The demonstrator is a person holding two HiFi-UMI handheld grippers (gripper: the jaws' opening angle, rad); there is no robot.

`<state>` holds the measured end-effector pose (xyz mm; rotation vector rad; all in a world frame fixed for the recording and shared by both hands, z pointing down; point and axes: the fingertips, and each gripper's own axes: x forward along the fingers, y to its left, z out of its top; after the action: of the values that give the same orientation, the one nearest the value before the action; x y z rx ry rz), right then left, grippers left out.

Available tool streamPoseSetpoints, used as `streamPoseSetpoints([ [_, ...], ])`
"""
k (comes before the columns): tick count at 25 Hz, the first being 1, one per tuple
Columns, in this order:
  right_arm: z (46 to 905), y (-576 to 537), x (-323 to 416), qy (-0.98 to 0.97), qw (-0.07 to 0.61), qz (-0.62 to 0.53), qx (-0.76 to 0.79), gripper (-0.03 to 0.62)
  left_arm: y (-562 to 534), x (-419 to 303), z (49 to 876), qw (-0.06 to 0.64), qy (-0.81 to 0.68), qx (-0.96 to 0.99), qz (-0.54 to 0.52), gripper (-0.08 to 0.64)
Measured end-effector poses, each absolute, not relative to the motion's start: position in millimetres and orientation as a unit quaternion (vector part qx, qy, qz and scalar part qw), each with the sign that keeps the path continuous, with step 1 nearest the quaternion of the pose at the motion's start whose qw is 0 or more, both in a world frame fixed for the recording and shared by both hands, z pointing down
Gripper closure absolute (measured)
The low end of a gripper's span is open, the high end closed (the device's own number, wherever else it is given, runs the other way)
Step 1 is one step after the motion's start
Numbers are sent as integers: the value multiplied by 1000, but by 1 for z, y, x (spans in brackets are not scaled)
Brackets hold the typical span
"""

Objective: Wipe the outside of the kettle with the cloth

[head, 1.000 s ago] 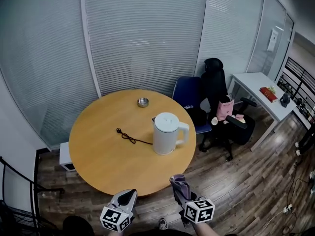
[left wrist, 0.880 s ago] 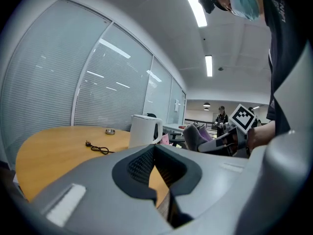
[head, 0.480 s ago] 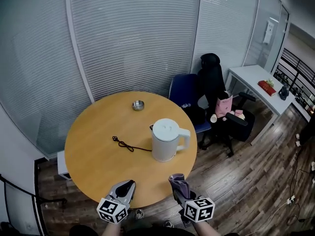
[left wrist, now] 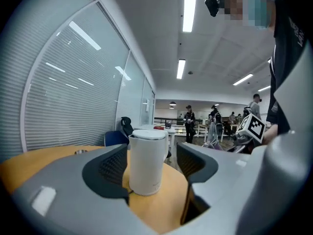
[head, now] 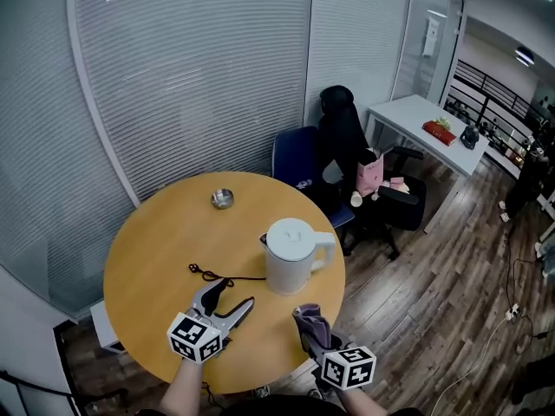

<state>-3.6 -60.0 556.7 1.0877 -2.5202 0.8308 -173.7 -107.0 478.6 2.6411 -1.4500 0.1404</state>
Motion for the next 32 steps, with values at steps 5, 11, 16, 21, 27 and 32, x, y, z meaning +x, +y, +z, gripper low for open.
streamPoseSetpoints([
  [5,560,-58,-16,-854,131,294,408,483,-161,-157,479,29,-382,918,100,149],
  [11,561,-66,-17,-847,132,288,426,483,-222,-148,490,26,-330,931,154,135],
  [16,561,-89,-9,-855,138,279,414,483,-248,-143,509,64,-307,935,163,135],
  [21,562,-111,2,-866,155,275,388,483,-248,-131,516,59,-296,940,161,137],
  [27,566,-131,5,-874,168,278,362,483,-247,-123,516,57,-309,935,162,138],
  [32,563,-136,1,-878,164,279,354,483,-239,-123,513,63,-360,919,145,138],
])
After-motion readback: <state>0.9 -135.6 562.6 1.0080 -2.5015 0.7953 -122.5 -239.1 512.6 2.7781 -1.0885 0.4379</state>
